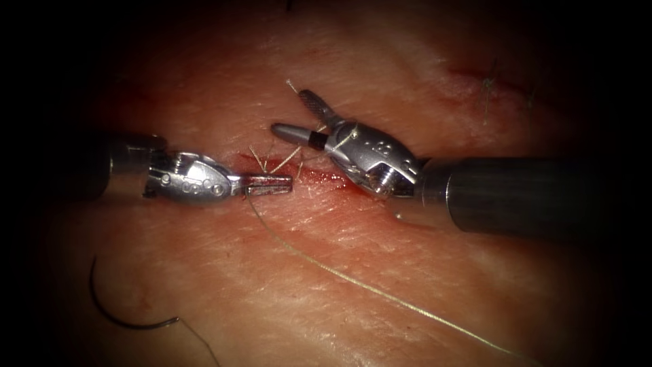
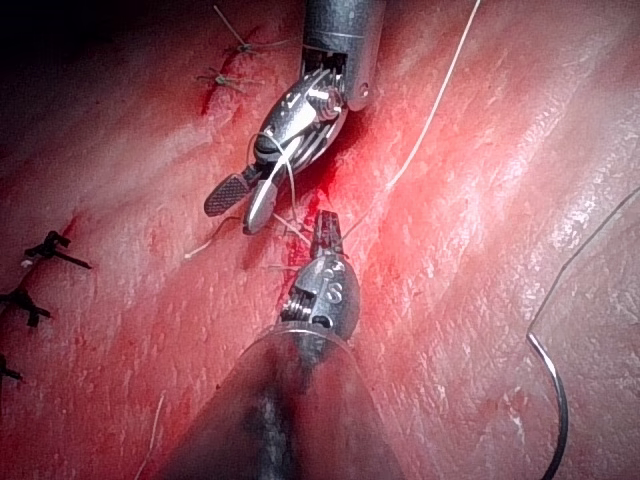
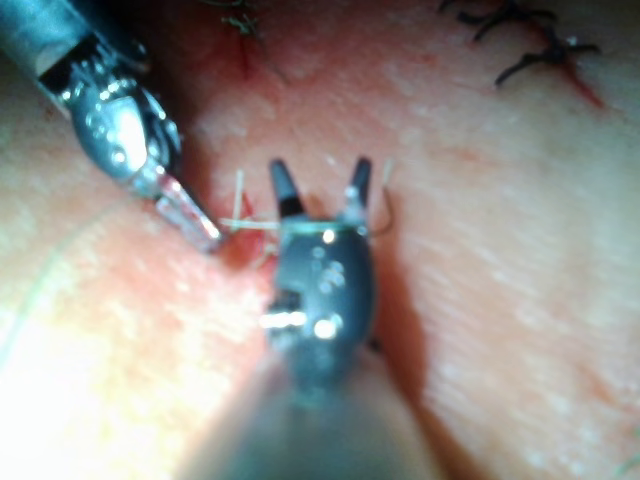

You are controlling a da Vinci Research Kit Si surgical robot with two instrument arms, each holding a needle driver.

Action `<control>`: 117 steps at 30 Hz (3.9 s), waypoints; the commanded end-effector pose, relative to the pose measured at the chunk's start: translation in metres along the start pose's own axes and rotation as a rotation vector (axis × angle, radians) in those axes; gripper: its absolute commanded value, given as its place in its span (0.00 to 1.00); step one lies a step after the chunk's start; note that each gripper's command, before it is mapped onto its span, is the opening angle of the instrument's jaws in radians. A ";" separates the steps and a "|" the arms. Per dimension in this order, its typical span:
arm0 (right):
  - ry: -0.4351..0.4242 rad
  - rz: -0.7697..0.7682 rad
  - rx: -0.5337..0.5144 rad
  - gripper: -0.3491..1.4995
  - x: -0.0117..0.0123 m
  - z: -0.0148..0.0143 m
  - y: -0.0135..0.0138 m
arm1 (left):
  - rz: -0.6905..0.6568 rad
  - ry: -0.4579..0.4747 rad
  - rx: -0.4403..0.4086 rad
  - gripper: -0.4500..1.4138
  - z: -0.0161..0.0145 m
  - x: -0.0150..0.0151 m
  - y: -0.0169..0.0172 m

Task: Wound Closure

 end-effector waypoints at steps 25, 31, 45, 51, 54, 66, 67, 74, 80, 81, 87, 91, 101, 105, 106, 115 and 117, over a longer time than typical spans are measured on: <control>-0.233 -0.094 0.068 0.00 -0.0057 0.0058 0.0019 | -0.023 0.004 -0.009 0.00 0.0001 0.0004 0.0004; -0.143 -0.103 0.083 0.00 -0.0028 0.0019 -0.0016 | -0.054 -0.030 0.004 0.00 -0.0033 -0.0005 -0.0015; -0.088 -0.184 0.111 0.00 -0.0054 -0.0054 -0.0064 | -0.107 -0.094 0.056 0.00 -0.0080 -0.0046 -0.0085; -0.088 -0.199 0.128 0.00 -0.0063 -0.0066 -0.0076 | -0.126 -0.104 0.067 0.00 -0.0071 -0.0060 -0.0127; -0.083 -0.203 0.144 0.00 -0.0065 -0.0073 -0.0090 | -0.137 -0.108 0.073 0.00 -0.0065 -0.0067 -0.0150; -0.075 -0.216 0.201 0.00 -0.0071 -0.0084 -0.0130 | -0.164 -0.143 0.137 0.00 -0.0063 -0.0109 -0.0256; -0.073 -0.217 0.207 0.00 -0.0072 -0.0085 -0.0133 | -0.166 -0.146 0.145 0.00 -0.0062 -0.0113 -0.0263; -0.074 -0.223 0.244 0.00 -0.0078 -0.0097 -0.0158 | -0.162 -0.177 0.180 0.00 -0.0046 -0.0131 -0.0301; -0.083 -0.221 0.262 0.00 -0.0082 -0.0107 -0.0172 | -0.167 -0.199 0.204 0.00 -0.0030 -0.0143 -0.0332; -0.085 -0.224 0.266 0.00 -0.0084 -0.0109 -0.0174 | -0.163 -0.200 0.210 0.00 -0.0028 -0.0145 -0.0336; -0.103 -0.231 0.274 0.00 -0.0094 -0.0113 -0.0175 | -0.157 -0.226 0.237 0.00 -0.0011 -0.0159 -0.0365; -0.124 -0.231 0.270 0.00 -0.0103 -0.0117 -0.0169 | -0.153 -0.239 0.257 0.00 0.0005 -0.0171 -0.0376; -0.159 -0.221 0.283 0.00 -0.0120 -0.0132 -0.0173 | -0.121 -0.269 0.266 0.00 0.0046 -0.0180 -0.0379; -0.160 -0.222 0.274 0.00 -0.0119 -0.0137 -0.0173 | -0.109 -0.273 0.267 0.00 0.0049 -0.0179 -0.0385; -0.159 -0.224 0.275 0.00 -0.0121 -0.0137 -0.0173 | -0.108 -0.271 0.266 0.00 0.0049 -0.0178 -0.0391; -0.156 -0.234 0.277 0.00 -0.0128 -0.0144 -0.0186 | -0.053 -0.329 0.293 0.00 0.0050 -0.0169 -0.0423; -0.155 -0.235 0.282 0.00 -0.0128 -0.0146 -0.0190 | -0.048 -0.333 0.295 0.00 0.0050 -0.0170 -0.0423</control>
